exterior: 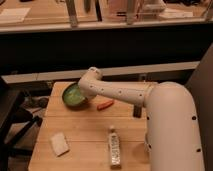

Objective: Pick up the ceramic bowl

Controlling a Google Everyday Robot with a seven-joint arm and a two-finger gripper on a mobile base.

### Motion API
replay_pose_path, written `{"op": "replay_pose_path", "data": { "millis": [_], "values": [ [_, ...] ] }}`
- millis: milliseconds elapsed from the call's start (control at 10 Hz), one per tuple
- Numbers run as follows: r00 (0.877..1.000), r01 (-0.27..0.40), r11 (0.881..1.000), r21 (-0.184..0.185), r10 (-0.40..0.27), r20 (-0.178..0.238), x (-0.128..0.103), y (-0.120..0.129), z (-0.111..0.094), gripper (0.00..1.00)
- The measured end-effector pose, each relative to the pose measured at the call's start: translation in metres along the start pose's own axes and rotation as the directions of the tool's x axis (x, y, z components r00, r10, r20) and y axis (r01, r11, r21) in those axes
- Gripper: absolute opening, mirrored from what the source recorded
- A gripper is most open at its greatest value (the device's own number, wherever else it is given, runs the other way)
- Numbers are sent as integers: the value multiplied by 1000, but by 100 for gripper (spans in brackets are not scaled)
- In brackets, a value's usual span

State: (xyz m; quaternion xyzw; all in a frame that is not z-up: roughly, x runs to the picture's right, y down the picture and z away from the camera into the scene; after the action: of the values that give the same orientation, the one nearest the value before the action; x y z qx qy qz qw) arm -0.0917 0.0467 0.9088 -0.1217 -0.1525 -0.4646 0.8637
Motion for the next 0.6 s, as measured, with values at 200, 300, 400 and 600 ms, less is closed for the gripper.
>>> {"op": "replay_pose_path", "data": {
  "millis": [200,300,400,600],
  "values": [
    [999,37,999,2,-37,-7,-6,-1,-3,3],
    [999,46,999,3,-46,-10,-7,-1,-4,3],
    [999,52,999,5,-52,-14,-6,0,-4,3],
    [997,67,998,6,-67,-23,-6,2,-9,3]
  ]
}}
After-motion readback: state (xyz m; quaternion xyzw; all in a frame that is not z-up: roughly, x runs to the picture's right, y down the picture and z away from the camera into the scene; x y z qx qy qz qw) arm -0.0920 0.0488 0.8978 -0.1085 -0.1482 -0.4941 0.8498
